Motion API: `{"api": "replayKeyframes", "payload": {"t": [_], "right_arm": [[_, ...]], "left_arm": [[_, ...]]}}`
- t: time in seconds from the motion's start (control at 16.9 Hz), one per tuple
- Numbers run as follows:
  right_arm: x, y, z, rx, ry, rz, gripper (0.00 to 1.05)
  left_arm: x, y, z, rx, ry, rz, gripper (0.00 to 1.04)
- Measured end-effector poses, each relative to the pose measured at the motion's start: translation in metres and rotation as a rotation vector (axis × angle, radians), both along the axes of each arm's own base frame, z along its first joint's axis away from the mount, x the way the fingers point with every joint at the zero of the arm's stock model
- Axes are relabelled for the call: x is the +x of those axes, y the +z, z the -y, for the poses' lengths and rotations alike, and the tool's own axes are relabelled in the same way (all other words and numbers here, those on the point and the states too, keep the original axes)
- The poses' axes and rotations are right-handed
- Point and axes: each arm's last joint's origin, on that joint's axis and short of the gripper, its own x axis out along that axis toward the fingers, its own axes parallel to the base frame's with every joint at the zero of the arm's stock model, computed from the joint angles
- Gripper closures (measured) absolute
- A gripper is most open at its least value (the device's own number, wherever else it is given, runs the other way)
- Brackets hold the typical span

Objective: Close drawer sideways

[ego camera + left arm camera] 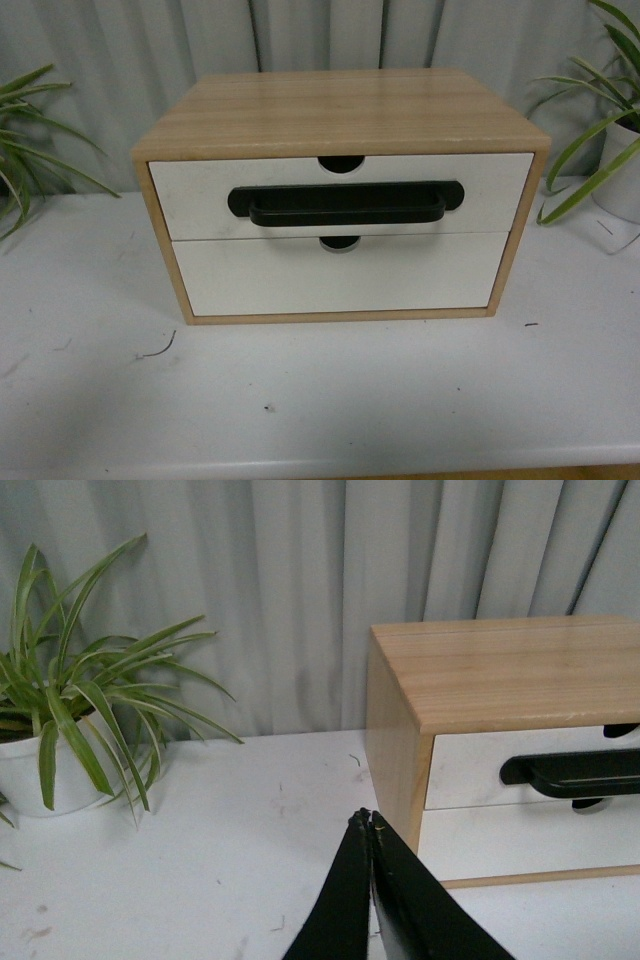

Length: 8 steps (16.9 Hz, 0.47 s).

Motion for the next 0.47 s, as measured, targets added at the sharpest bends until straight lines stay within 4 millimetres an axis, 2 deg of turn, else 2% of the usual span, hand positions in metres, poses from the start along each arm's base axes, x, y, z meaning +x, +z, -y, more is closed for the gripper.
{"api": "replayKeyframes", "payload": {"t": [0.18, 0.47], "right_arm": [[0.000, -0.012, 0.000, 0.000, 0.000, -0.008, 1.03], [0.000, -0.025, 0.000, 0.000, 0.000, -0.006, 1.03]], "left_arm": [[-0.006, -0.016, 0.000, 0.001, 0.000, -0.010, 1.03], [-0.014, -0.028, 0.000, 0.001, 0.000, -0.010, 1.03]]}}
